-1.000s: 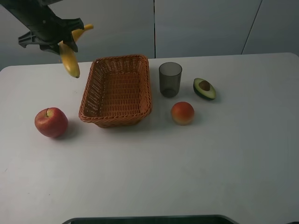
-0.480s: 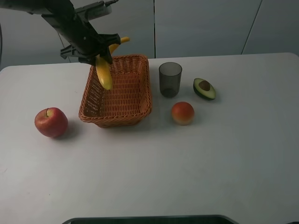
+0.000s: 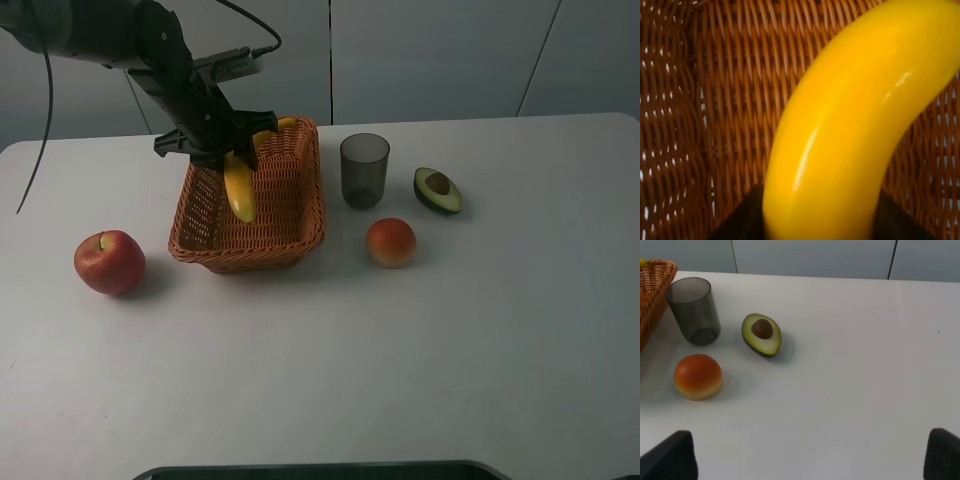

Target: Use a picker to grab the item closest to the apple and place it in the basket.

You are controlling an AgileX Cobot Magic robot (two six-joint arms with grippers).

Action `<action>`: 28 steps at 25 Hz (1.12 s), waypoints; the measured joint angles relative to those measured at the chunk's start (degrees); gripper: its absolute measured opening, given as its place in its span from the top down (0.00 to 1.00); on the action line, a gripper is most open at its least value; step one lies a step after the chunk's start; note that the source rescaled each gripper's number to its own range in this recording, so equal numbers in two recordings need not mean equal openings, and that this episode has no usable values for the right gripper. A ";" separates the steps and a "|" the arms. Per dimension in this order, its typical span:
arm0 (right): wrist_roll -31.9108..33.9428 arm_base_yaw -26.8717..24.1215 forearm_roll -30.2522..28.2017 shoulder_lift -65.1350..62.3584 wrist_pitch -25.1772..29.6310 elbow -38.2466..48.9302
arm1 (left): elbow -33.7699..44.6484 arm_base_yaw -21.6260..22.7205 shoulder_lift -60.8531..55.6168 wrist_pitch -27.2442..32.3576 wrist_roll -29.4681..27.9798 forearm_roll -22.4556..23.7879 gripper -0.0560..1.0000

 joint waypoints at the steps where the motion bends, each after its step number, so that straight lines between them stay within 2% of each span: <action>1: 0.00 0.00 0.00 0.00 0.00 0.00 | 0.00 0.00 0.00 0.00 0.00 0.00 0.90; 2: 0.00 0.00 0.00 0.00 0.00 0.00 | 0.00 0.00 0.00 0.00 0.00 0.00 0.78; 5: 0.00 0.00 0.00 0.00 0.00 0.00 | 0.00 0.00 0.00 -0.11 0.00 0.00 0.14; 6: 0.00 0.00 0.00 0.00 0.00 0.00 | 0.00 0.00 0.00 -0.11 0.00 0.00 0.06; 9: 0.00 0.00 0.00 0.00 0.00 0.00 | 0.00 0.00 0.00 -0.11 0.00 0.00 0.02; 15: 0.00 0.00 0.00 0.00 0.00 0.00 | 0.00 0.00 -1.04 -0.01 2.19 0.16 0.01; 17: 0.00 0.00 0.00 0.00 0.00 0.00 | 0.00 0.00 -2.74 1.18 3.42 2.22 0.01; 20: 0.00 0.00 0.00 0.00 0.00 0.00 | 0.00 0.54 -5.32 4.88 3.99 7.68 0.01; 23: 0.00 0.00 0.00 0.00 0.00 0.00 | 0.00 3.34 -7.50 8.97 4.66 11.40 0.01; 28: 0.00 0.00 0.00 0.00 0.00 0.00 | 0.00 10.29 -12.24 13.86 9.36 11.97 0.01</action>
